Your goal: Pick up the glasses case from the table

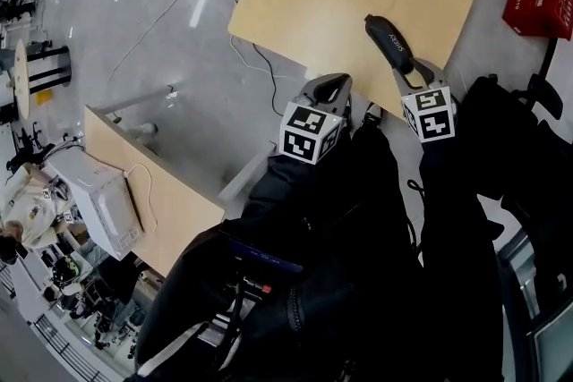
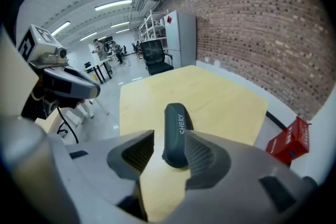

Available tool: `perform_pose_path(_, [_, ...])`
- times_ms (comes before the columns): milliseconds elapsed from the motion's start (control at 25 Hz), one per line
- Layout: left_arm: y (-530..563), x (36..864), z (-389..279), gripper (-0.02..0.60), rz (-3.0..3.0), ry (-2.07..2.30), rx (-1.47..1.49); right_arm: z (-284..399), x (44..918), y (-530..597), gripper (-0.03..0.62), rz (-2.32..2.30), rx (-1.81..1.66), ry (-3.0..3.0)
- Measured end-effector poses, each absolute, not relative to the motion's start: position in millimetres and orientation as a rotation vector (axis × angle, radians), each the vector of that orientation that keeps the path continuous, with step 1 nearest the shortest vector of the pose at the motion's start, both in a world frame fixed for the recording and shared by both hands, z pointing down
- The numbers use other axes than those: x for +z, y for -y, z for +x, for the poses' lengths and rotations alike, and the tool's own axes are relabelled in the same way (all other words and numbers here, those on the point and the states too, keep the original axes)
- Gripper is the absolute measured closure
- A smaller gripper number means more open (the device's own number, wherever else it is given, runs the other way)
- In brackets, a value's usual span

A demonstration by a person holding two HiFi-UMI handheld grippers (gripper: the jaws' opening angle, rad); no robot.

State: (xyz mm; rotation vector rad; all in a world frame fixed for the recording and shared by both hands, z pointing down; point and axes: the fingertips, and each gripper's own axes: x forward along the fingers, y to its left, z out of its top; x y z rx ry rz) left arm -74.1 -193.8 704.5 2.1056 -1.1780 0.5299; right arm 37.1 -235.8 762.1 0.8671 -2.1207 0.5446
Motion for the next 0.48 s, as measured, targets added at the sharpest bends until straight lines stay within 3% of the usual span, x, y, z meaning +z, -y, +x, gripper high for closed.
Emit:
perform_pose_path(240, [193,719,-80,0.581,2.078,1.169,0.544,39,793,246,0.325,0.851,0.546,2.038])
perform_pose_path(480, [199,728,-84,0.581,2.057,1.172,0.544,40,819,262,0.264,0.838,0.578,1.979])
